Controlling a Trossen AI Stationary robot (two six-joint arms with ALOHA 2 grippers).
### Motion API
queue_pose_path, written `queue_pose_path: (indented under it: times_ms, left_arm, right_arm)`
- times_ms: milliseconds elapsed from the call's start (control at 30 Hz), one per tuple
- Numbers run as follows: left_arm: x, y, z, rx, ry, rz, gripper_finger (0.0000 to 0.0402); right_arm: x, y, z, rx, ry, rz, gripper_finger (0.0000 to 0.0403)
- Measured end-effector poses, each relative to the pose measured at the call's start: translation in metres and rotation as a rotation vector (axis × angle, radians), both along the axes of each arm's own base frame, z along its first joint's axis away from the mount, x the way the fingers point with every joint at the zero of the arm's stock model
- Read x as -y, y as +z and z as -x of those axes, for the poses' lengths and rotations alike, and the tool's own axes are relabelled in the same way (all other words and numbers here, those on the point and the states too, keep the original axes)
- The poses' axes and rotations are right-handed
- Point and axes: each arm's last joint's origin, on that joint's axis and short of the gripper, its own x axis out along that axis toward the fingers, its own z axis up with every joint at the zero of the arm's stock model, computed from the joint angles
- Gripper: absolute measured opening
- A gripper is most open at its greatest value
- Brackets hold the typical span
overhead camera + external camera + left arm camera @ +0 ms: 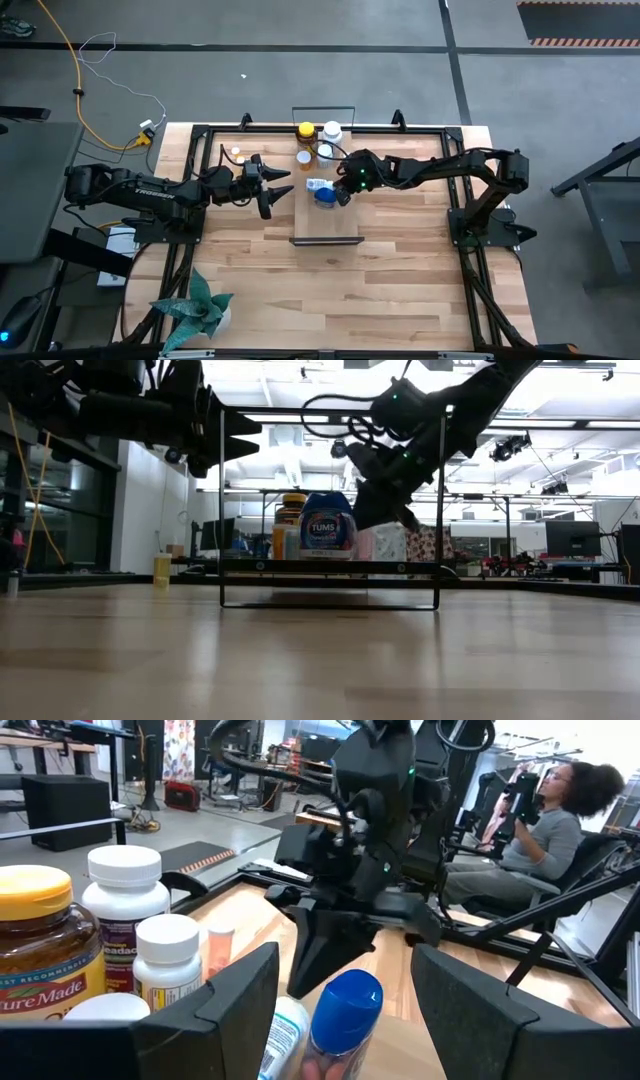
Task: Pick and place medicine bottles onto shelf by color
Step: Adjust the white and blue medicine bottle on the shelf
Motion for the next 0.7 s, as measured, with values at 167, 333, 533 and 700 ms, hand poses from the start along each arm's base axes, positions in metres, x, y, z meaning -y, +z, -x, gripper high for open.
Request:
queue_pose_path:
  times_ms: [167, 333, 533, 700]
  left_arm:
    - [0.0, 0.0, 0.0, 0.0, 0.002, 0.0, 0.0218]
    - [0.0, 0.0, 0.0, -0.005, 0.002, 0.001, 0.0218]
    - [0.0, -0.001, 0.0, -0.013, 0.002, -0.012, 0.0218]
    - [0.0, -0.001, 0.0, -0.014, 0.002, -0.012, 0.0218]
  right_arm:
    - [-0.001, 0.001, -0.001, 0.018, 0.039, -0.001, 0.0]
    - [0.003, -0.001, 0.003, -0.029, 0.02, 0.011, 0.0]
    - [0.009, -0.003, 0.011, -0.104, -0.118, 0.034, 0.0]
    - [0.01, -0.012, 0.012, -0.146, -0.145, -0.013, 0.0]
